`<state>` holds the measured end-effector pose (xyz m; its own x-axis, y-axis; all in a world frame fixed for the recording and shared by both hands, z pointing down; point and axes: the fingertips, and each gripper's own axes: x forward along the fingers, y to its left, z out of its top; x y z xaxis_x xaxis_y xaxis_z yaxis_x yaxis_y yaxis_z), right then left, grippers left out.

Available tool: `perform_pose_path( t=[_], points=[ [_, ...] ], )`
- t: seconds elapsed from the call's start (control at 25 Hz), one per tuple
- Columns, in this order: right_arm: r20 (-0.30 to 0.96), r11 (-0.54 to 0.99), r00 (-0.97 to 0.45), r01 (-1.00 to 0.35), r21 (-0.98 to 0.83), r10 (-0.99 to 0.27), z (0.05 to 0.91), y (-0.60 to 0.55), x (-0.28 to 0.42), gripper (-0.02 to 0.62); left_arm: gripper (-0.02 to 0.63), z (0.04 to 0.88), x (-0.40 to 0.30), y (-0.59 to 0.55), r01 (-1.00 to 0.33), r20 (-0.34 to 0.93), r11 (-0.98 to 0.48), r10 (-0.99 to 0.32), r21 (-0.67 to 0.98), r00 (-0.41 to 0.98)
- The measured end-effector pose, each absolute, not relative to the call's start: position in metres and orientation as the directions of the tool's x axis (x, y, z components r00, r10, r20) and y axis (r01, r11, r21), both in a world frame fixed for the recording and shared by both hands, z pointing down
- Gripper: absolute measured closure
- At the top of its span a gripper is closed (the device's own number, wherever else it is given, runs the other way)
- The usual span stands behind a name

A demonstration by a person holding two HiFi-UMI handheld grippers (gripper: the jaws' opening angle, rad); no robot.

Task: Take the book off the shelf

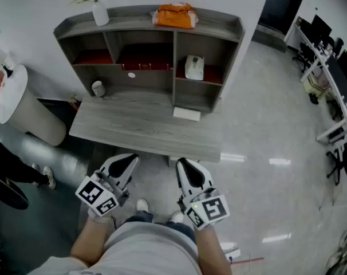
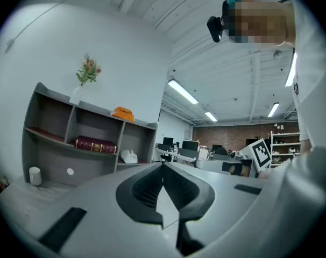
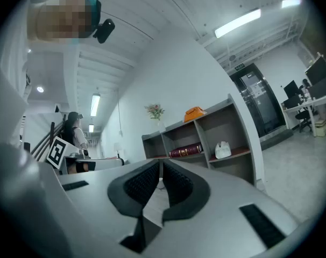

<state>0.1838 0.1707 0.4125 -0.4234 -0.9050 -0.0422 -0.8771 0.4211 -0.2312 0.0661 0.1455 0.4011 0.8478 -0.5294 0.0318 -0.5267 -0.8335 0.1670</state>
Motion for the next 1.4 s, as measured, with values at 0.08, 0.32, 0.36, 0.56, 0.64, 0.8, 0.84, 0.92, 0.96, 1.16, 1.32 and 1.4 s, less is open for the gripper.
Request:
perform_pose_path(
  t=[0.08,0.32,0.36,0.56,0.64,0.8,0.84,0.92,0.96,1.16,1.32,1.4],
  points=[
    [-0.042,0.413,-0.417,-0.873,-0.260,-0.908,0.414,0.168,0.175,0.563,0.591,0.402,0.059,0.145,-0.507,0.039,-0.847,-0.508,0.162,0.861],
    [-0.010,0.376,-0.385,-0.898,-0.228,-0.923,0.415,0.160,0.146,0.563,0.591,0.400,0.036,0.139,-0.444,0.007,-0.867,-0.454,0.226,0.891],
    [-0.009,0.373,-0.381,-0.900,-0.226,-0.925,0.414,0.158,0.140,0.563,0.591,0.400,0.031,0.137,-0.435,0.002,-0.867,-0.448,0.242,0.894],
    [-0.078,0.373,-0.365,-0.892,-0.255,-0.928,0.402,0.144,0.112,0.563,0.591,0.406,-0.004,0.112,-0.416,-0.004,-0.855,-0.439,0.310,0.899],
    [-0.070,0.366,-0.359,-0.902,-0.231,-0.931,0.401,0.135,0.097,0.563,0.591,0.408,-0.022,0.102,-0.398,-0.013,-0.858,-0.425,0.325,0.905],
    [-0.004,0.333,-0.337,-0.926,-0.180,-0.941,0.405,0.119,0.072,0.570,0.591,0.414,-0.053,0.087,-0.354,-0.021,-0.867,-0.385,0.350,0.922],
    [0.006,0.315,-0.321,-0.932,-0.180,-0.947,0.407,0.116,0.069,0.573,0.591,0.416,-0.059,0.083,-0.346,-0.023,-0.869,-0.378,0.355,0.925],
    [0.020,0.276,-0.286,-0.940,-0.200,-0.958,0.412,0.110,0.066,0.577,0.591,0.419,-0.069,0.074,-0.338,-0.026,-0.869,-0.372,0.361,0.928],
    [0.026,0.263,-0.274,-0.942,-0.210,-0.961,0.414,0.107,0.065,0.577,0.591,0.421,-0.072,0.071,-0.335,-0.027,-0.869,-0.370,0.365,0.929],
    [0.044,0.237,-0.254,-0.944,-0.229,-0.966,0.426,0.088,0.066,0.577,0.591,0.428,-0.080,0.055,-0.335,-0.021,-0.865,-0.369,0.373,0.929],
    [0.046,0.258,-0.277,-0.934,-0.246,-0.960,0.432,0.060,0.067,0.577,0.591,0.433,-0.079,0.036,-0.358,-0.011,-0.857,-0.389,0.371,0.921],
    [0.043,0.283,-0.303,-0.926,-0.250,-0.952,0.432,0.042,0.067,0.577,0.591,0.434,-0.079,0.023,-0.382,-0.005,-0.849,-0.412,0.366,0.911]
  ],
)
